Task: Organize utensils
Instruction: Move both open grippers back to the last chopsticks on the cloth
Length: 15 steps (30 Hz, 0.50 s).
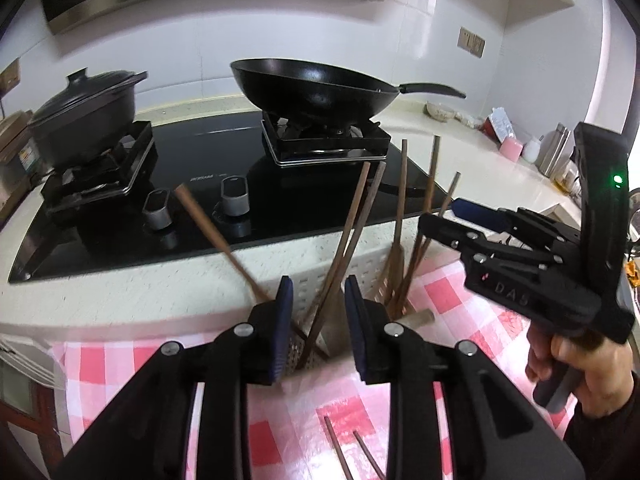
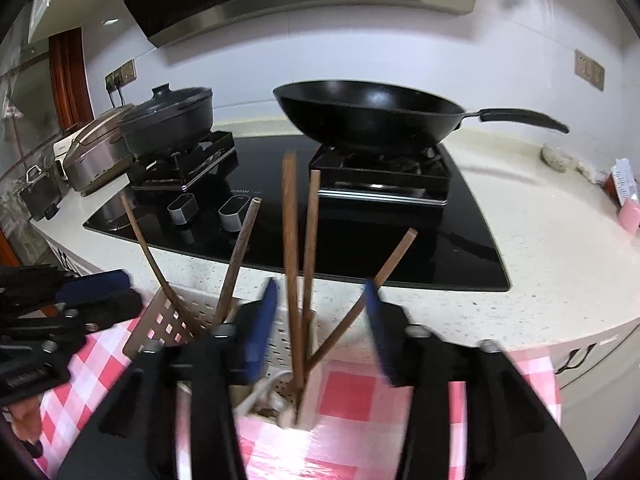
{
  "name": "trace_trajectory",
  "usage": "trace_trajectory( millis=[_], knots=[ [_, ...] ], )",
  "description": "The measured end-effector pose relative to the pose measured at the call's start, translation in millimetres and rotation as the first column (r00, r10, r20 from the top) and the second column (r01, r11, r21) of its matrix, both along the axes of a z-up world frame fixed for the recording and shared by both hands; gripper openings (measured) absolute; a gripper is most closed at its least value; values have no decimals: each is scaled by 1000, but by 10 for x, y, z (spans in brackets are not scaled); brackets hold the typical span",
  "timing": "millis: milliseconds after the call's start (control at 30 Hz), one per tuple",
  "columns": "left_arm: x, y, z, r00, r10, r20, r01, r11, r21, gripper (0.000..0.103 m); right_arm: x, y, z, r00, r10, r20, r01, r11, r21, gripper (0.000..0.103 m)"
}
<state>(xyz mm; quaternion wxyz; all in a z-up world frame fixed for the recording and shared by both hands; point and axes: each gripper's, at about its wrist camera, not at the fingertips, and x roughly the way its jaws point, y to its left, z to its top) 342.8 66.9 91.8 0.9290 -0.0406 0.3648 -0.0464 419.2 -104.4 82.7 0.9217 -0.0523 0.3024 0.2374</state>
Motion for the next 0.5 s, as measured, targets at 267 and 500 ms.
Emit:
trace_trajectory(
  millis=[267, 500],
  knots=[
    [-667, 55, -180, 999, 28, 16, -28, 999, -34, 33, -231, -330, -35, 1000, -27, 0, 27, 999, 33, 50],
    [-1283, 101, -769, 997, 59, -50, -63, 994, -91, 33, -732, -638, -349, 998, -50, -30, 51, 998, 29, 60]
  ],
)
